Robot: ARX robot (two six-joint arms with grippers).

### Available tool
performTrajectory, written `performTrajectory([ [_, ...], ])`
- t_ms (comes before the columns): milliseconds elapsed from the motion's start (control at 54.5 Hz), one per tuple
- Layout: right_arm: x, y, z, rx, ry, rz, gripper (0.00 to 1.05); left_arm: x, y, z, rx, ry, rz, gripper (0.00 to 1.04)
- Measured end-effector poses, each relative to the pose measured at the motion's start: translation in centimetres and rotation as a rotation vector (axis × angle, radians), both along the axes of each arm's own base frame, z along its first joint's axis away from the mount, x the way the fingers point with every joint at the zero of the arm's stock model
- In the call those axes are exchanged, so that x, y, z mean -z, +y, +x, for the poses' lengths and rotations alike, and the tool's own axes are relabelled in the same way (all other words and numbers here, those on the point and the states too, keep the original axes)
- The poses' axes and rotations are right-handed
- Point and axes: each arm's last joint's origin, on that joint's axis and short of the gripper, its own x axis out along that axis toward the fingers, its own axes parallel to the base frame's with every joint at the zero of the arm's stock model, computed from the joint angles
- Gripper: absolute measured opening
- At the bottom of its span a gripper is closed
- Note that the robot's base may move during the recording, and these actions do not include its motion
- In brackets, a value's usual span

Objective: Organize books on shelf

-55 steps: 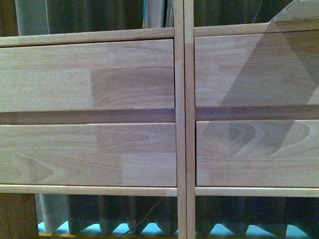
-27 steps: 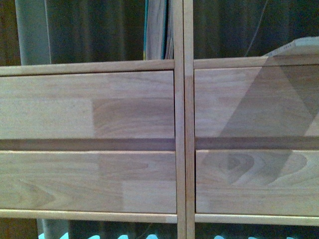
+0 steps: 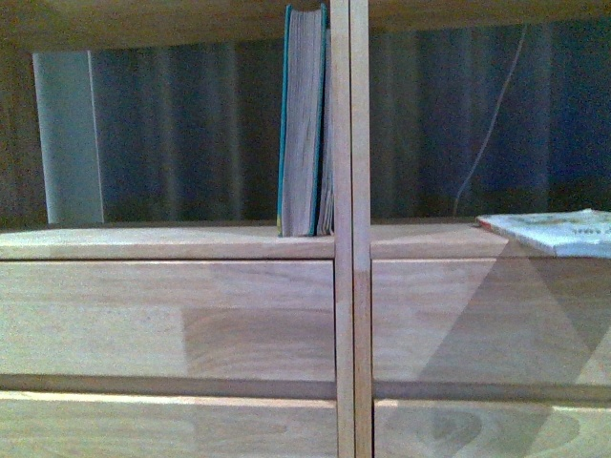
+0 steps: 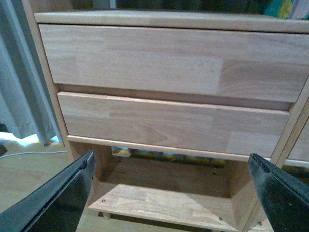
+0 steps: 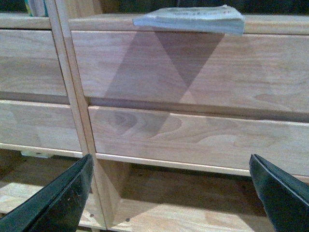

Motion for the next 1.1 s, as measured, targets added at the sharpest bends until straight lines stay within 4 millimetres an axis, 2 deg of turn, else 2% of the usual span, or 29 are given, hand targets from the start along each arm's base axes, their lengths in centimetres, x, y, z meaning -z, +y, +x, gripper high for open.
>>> performTrajectory([
  [403,0.0,0.0,0.0,0.0,0.0,0.0,0.98,0.0,0.0,0.0,0.0,0.0,0.0,0.97],
  [568,0.5,0.4,0.8,0.42,0.045,0.138,0.98,0.0,0.0,0.0,0.0,0.0,0.0,0.97],
  [605,0.3,0.5,1.2,0.447,0.058,0.169,0.98,0.0,0.0,0.0,0.0,0.0,0.0,0.97],
  [715,-1.3,0.3,3.6,0.407,0.137,0.367,0.98,0.0,0.0,0.0,0.0,0.0,0.0,0.97],
  [880,-1.8,0.5,8.6,0.342,0.285,0.864,0.98,0.0,0.0,0.0,0.0,0.0,0.0,0.97],
  [1027,-3.2,0.8,13.4,0.37,0.267,1.021,0.98,0.0,0.0,0.0,0.0,0.0,0.0,0.97],
  [1100,-3.7,0.8,14.7,0.373,0.261,1.059,0.98,0.0,0.0,0.0,0.0,0.0,0.0,0.97],
])
